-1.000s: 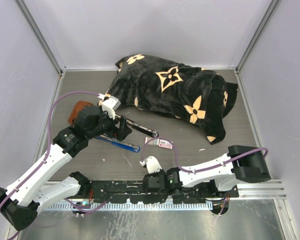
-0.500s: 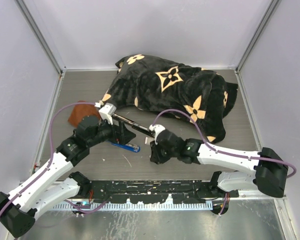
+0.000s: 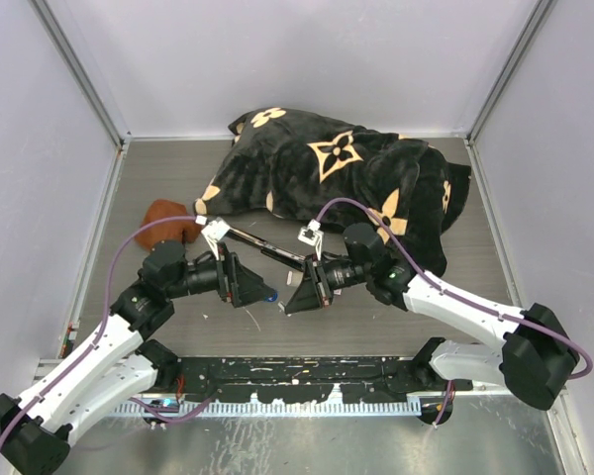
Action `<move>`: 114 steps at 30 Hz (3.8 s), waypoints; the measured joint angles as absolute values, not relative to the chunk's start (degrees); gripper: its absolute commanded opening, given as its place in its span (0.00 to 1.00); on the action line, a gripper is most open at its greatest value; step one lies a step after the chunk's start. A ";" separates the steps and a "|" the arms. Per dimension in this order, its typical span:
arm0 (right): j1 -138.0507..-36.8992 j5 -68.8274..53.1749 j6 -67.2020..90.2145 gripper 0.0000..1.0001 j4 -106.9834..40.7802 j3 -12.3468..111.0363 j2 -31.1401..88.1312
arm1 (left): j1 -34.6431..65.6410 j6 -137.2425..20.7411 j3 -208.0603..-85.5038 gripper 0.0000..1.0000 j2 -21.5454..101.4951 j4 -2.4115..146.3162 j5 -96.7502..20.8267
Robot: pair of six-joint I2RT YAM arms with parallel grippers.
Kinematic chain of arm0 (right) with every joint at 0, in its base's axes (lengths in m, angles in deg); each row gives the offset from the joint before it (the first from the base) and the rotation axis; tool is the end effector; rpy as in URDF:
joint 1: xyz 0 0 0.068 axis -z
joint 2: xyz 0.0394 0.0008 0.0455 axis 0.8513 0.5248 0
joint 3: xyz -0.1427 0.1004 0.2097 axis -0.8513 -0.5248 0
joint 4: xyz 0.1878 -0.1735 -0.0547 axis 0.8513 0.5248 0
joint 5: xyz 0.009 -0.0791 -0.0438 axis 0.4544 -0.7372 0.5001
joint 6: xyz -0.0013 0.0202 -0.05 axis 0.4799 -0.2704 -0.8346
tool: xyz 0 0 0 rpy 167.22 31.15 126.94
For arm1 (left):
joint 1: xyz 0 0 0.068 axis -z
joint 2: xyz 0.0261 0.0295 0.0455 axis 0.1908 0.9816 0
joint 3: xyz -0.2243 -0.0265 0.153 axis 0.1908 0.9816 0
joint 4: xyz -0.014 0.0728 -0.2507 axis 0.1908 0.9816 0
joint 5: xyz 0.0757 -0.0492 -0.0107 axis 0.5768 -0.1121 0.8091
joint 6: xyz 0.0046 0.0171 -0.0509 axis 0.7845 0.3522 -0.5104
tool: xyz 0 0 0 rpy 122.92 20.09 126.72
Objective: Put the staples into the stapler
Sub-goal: Pick up the staple from the center of the board.
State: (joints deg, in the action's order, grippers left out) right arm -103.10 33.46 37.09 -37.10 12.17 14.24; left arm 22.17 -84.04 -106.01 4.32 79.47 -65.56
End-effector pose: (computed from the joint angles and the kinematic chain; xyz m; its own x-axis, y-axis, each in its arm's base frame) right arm 0.1575 0.1942 0.2515 -0.7609 -0.2587 -0.5950 -0.6398 0.1468 0.7544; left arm 0.1293 -0.1093 0.2816 -0.7166 -0.1193 -0.6872 0.6100 0.3707 -0.7004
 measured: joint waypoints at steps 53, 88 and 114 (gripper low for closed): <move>-102.86 49.79 52.02 0.16 -57.23 13.13 16.91 | 24.42 -93.35 -111.52 0.25 17.23 72.93 -91.89; -93.53 39.91 39.78 0.54 -43.92 12.41 7.47 | 24.09 -94.59 -112.76 0.13 17.28 78.83 -84.53; -105.88 8.91 31.78 0.48 -82.47 -8.29 3.75 | 20.86 -119.62 -108.48 0.11 13.47 77.78 -64.81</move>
